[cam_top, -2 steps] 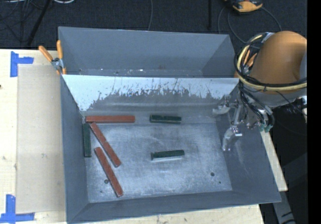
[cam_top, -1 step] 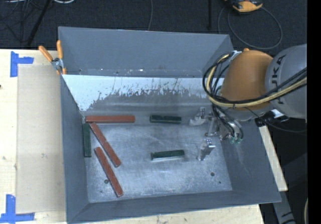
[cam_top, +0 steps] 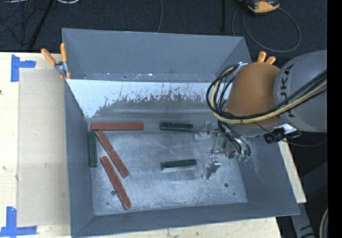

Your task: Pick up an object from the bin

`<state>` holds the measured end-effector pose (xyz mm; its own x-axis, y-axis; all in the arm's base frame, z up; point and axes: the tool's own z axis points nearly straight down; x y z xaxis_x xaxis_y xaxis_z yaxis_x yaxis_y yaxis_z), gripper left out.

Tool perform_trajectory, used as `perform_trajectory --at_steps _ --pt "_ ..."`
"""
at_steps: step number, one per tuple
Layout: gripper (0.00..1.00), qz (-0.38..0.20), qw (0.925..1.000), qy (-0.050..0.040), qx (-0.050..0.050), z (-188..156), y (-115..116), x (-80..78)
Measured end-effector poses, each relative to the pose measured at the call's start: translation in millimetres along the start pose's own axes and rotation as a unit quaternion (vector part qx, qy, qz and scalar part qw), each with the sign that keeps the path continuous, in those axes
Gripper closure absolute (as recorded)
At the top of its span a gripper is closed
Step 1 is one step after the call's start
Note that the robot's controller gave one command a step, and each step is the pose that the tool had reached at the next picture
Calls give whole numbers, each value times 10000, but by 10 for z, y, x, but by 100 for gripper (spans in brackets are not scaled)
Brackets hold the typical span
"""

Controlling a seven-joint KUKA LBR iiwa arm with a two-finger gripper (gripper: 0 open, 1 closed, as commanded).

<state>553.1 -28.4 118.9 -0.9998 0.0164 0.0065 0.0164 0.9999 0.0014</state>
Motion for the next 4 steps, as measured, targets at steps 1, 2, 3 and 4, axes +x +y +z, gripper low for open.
perform_trajectory --at_steps 1,2,3,4 --pt "0 -111 9999 -35 -4 -247 422 56" --pt "0 528 9986 -64 4 496 473 120" --pt "100 383 9992 -108 -10 425 470 48" --pt "100 380 9992 -109 -9 425 471 48"
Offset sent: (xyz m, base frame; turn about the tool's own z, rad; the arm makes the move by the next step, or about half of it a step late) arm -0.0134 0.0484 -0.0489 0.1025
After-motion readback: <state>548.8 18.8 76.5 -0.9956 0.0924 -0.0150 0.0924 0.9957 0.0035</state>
